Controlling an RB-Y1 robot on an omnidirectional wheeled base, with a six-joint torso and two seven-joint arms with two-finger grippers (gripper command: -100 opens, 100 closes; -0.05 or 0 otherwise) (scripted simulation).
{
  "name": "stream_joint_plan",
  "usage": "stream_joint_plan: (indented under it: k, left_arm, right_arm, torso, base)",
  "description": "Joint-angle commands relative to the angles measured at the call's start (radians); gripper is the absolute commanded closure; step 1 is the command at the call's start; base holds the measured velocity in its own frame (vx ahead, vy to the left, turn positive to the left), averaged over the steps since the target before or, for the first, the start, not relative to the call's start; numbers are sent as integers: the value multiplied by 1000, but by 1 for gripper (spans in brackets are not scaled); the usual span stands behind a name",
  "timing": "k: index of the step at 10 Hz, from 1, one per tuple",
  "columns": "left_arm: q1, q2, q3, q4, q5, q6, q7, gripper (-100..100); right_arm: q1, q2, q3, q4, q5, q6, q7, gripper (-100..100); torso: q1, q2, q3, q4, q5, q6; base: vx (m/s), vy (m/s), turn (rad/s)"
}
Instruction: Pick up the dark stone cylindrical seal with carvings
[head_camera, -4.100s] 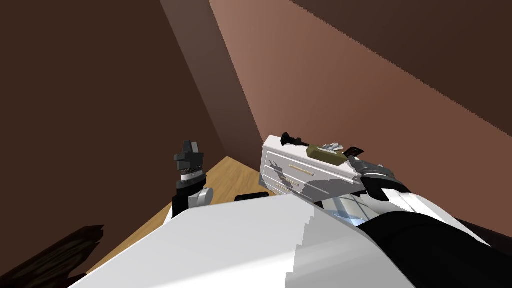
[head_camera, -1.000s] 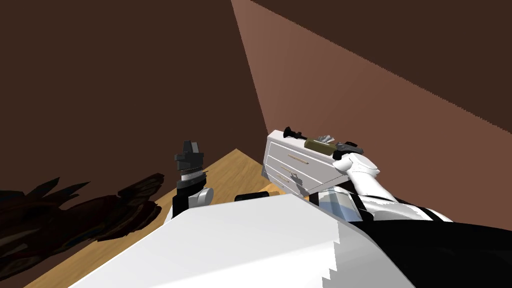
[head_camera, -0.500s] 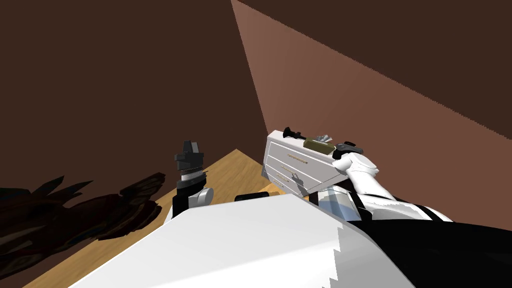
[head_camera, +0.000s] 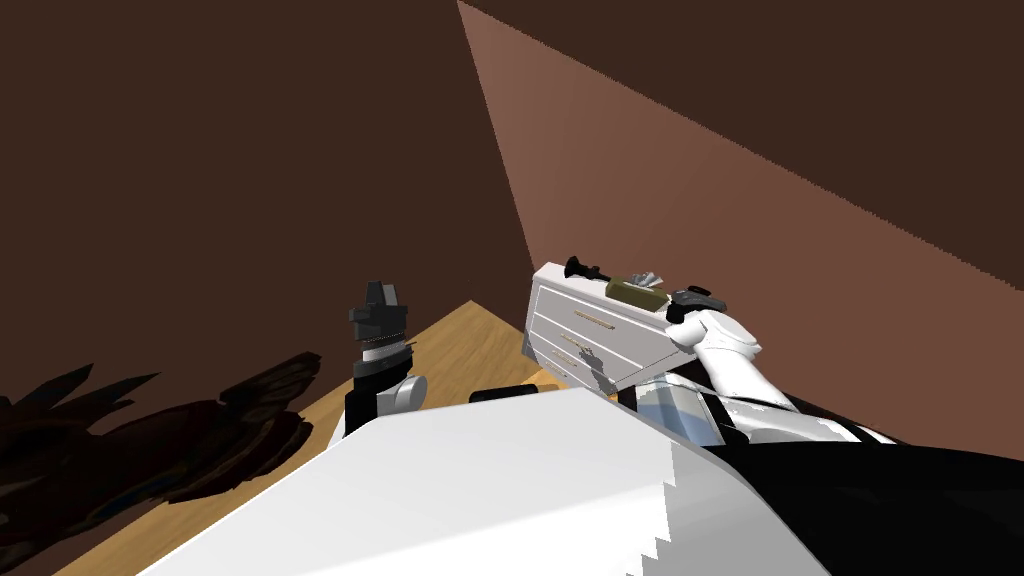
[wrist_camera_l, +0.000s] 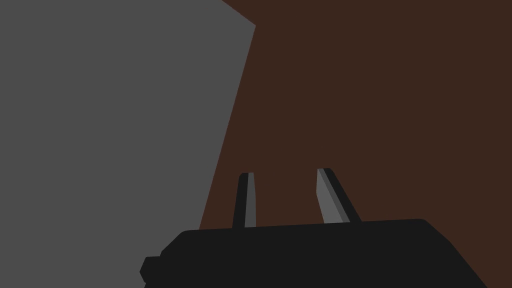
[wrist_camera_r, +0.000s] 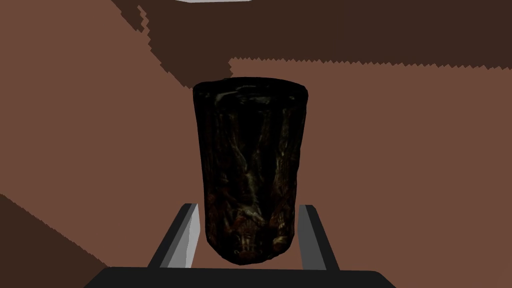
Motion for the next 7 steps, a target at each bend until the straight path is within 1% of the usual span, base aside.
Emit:
stream_joint_plan:
  k: [1,2,3,4,5,6,7]
  left_arm:
    - [0,0,0,0,0,0,0,0]
    - [0,0,0,0,0,0,0,0]
    - [0,0,0,0,0,0,0,0]
    - [0,0,0,0,0,0,0,0]
    - [0,0,0,0,0,0,0,0]
    - [0,0,0,0,0,0,0,0]
    - [0,0,0,0,0,0,0,0]
  right_arm:
    - [50,27,-27,-50,-39,-4,18,100]
    - [80,27,-27,-77,-39,-4,18,100]
    - [92,27,-27,-97,-39,-4,18,100]
    - [131,54,-53,-132,-68,-9,30,100]
    - [156,54,-53,-159,-68,-9,30,100]
    - [168,54,-53,-176,-68,-9,30,100]
    - [208,80,-79,-216,-96,-15,41,100]
  torso:
    - [0,0,0,0,0,0]
    - [-3,-2,-1,-1,-2,1]
    - [-5,-2,-2,-2,-4,0]
    - [-5,0,-1,-2,-4,-2]
    - [-6,-1,-2,-2,-6,0]
    - [-7,-1,-2,-3,-8,0]
    - [-7,0,-2,-3,-8,-1]
  base:
    - [149,-38,-90]
    - [127,-19,-68]
    - [47,-3,-6]
    - [87,-21,-62]
    - [94,-19,-64]
    - [43,-2,-19]
    - [90,-10,-68]
